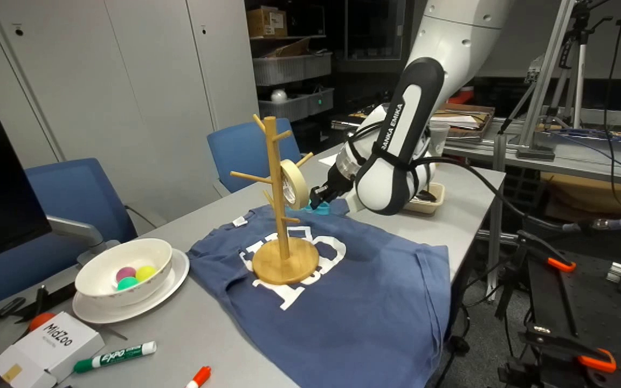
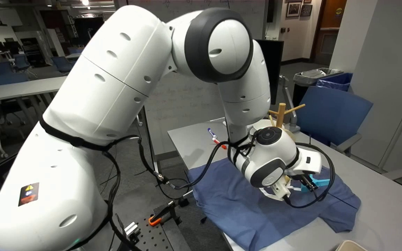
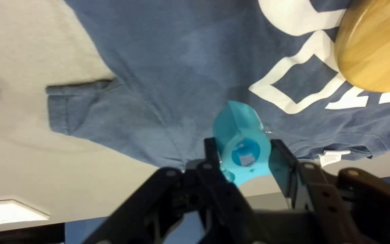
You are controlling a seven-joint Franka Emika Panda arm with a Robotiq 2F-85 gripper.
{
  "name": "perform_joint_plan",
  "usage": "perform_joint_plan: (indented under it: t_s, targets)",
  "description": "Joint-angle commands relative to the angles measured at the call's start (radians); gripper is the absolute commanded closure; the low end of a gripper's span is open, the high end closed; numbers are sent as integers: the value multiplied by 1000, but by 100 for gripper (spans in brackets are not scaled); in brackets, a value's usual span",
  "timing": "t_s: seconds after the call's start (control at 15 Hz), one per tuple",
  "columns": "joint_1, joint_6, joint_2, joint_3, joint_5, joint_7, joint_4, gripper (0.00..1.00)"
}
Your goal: Hang the blue peg on the opposite side of the wooden rack
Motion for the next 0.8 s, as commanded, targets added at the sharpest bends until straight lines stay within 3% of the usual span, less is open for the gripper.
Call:
perform_joint_plan:
  t_s: [0.0, 0.4, 0.73]
  targets:
    - [-19, 17, -159, 6, 7, -26, -195, 83]
    - [-93, -59, -367, 83, -35, 30, -433, 83]
    - [-242, -154, -443, 284, -145, 161, -539, 83]
